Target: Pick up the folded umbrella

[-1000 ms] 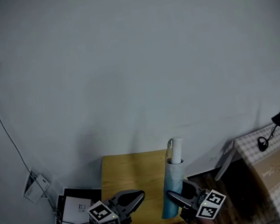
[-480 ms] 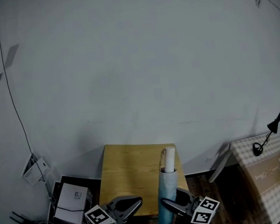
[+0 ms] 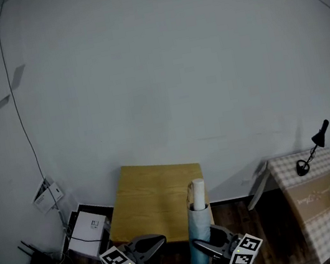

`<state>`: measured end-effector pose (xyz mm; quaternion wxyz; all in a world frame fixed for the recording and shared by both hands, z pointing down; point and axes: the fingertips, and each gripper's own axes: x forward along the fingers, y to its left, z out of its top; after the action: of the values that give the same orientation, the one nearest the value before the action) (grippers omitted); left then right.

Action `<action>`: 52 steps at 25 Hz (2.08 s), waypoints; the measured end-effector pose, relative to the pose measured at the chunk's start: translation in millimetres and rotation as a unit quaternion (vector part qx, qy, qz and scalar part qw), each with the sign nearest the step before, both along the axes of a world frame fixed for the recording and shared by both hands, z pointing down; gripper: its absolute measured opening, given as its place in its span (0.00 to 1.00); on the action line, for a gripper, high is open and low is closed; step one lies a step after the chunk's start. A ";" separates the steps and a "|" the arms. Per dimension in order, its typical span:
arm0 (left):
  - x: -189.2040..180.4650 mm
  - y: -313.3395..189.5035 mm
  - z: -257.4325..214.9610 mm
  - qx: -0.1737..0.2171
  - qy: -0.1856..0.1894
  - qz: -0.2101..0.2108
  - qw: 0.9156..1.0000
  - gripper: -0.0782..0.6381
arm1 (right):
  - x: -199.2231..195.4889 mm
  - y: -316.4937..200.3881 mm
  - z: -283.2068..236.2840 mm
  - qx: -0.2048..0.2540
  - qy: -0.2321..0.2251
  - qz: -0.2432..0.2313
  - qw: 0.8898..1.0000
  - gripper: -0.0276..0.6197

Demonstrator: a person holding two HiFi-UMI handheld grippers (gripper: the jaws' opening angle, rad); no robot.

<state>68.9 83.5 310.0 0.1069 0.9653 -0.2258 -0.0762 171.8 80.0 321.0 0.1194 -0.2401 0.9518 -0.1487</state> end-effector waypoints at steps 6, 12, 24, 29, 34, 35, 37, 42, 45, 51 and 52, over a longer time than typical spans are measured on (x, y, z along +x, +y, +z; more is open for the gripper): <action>32.9 52.0 30.6 -0.031 -0.024 -0.001 0.999 0.12 | 41.9 46.5 39.5 -0.032 -0.003 0.009 0.999 0.48; 56.0 85.6 26.3 -0.044 -0.028 0.014 0.999 0.12 | 54.1 79.6 42.0 -0.041 -0.033 0.006 0.999 0.48; 4.0 141.1 2.9 -0.008 0.014 0.045 0.999 0.12 | 6.8 133.0 2.5 -0.025 -0.020 0.021 0.999 0.48; -34.3 169.9 15.2 -0.019 0.027 0.050 0.998 0.12 | -38.1 159.5 0.5 -0.036 -0.022 0.008 0.999 0.48; -46.4 197.1 33.4 -0.028 0.032 0.070 0.997 0.12 | -59.3 185.9 18.8 -0.056 -0.005 0.013 0.998 0.48; -46.1 200.9 37.6 -0.030 0.033 0.075 0.996 0.12 | -61.4 190.2 23.4 -0.062 0.000 0.015 0.998 0.48; -46.5 208.4 45.5 -0.034 0.032 0.084 0.995 0.12 | -66.3 200.1 32.3 -0.070 0.011 0.017 0.997 0.48; -56.1 222.6 60.2 -0.046 0.038 0.092 0.994 0.12 | -81.1 214.5 44.1 -0.075 0.019 0.018 0.997 0.48; -52.5 222.2 55.8 -0.043 0.029 0.085 0.995 0.12 | -79.1 216.0 39.5 -0.067 0.014 0.006 0.998 0.48; -37.2 219.1 33.4 -0.026 0.024 0.065 0.997 0.12 | -59.0 208.5 12.9 -0.025 -0.012 -0.009 1.000 0.47; -31.0 218.3 29.5 -0.025 0.023 0.065 0.997 0.12 | -52.3 207.4 5.3 -0.014 -0.017 -0.010 1.000 0.47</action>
<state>37.8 301.8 339.5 0.1404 0.9731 -0.1614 -0.0853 119.4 287.4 326.3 0.1308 -0.2296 0.9499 -0.1670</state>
